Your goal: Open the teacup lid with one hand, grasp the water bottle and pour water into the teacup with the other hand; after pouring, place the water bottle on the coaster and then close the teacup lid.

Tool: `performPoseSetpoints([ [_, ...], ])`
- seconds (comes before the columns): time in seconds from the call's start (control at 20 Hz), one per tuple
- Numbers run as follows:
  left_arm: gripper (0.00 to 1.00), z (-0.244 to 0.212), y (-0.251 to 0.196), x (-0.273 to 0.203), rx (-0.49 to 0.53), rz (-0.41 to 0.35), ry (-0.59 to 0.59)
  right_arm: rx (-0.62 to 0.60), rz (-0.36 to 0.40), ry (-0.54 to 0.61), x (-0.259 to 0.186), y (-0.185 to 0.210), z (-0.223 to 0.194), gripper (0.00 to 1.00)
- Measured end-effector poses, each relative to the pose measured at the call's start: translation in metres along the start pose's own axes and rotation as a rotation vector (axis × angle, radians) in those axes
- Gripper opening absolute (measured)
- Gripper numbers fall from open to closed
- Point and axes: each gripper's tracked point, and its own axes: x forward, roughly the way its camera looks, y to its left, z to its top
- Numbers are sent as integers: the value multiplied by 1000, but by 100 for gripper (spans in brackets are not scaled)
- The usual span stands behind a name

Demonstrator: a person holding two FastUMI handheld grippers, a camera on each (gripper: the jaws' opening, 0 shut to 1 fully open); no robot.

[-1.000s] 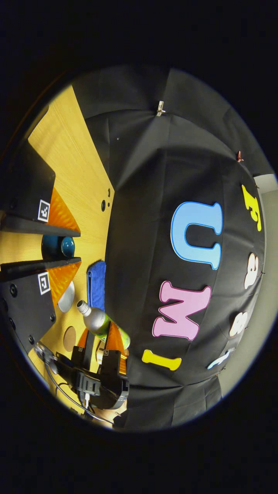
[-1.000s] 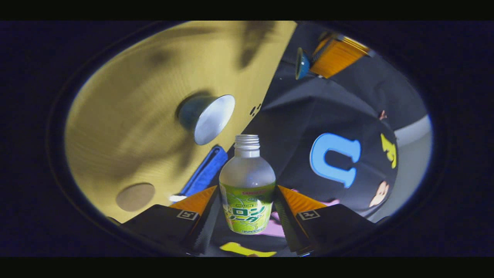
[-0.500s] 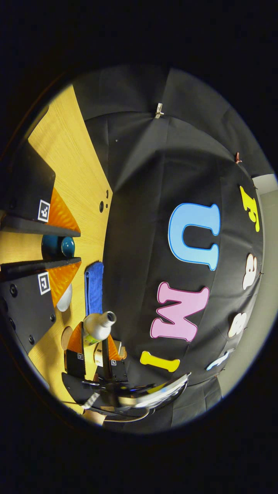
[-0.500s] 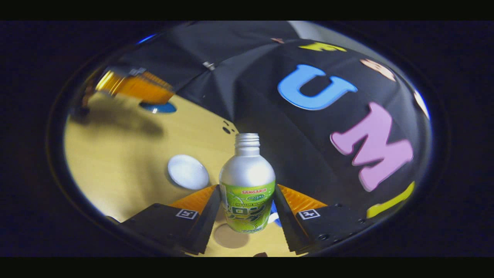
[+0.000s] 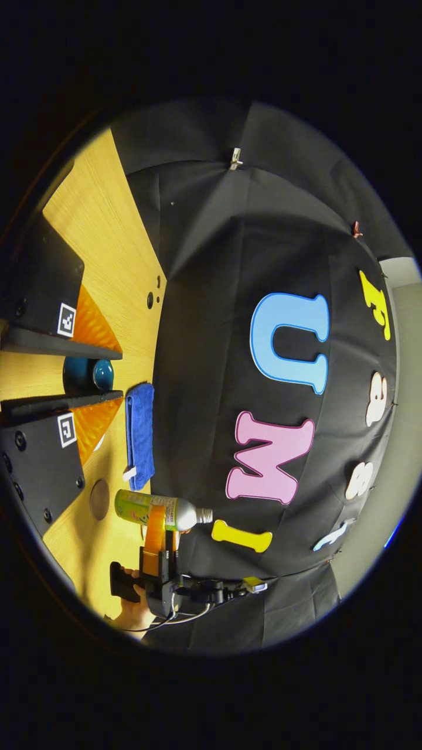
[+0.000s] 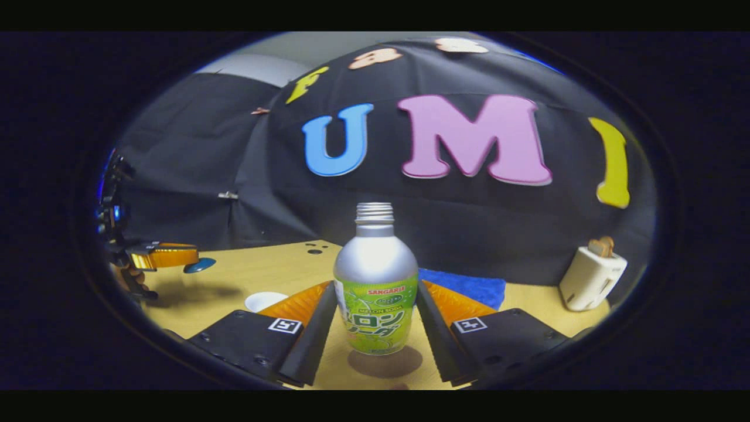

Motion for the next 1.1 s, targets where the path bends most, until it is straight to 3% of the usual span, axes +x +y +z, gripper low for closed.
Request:
performPoseSetpoints([
  [0.25, 33, -7, -11, 2, 15, -6, 16, 94, -20, 9, 15, -1, -22, 78],
  [0.5, 33, -18, -21, 10, 16, -19, 39, 86, -7, 11, 17, -2, -34, 78],
  [0.55, 33, -19, -22, 12, 16, -19, 43, 82, -3, 2, 16, 0, -34, 74],
  [0.6, 33, -20, -23, 14, 18, -20, 46, 73, -5, 5, 19, -2, -33, 78],
  [0.85, 33, -16, -27, 21, 47, -22, 40, 74, -23, 34, 14, -5, -41, 81],
  [1.1, 33, -8, -48, 38, 46, -73, 31, 99, -41, 71, 7, -8, -49, 86],
])
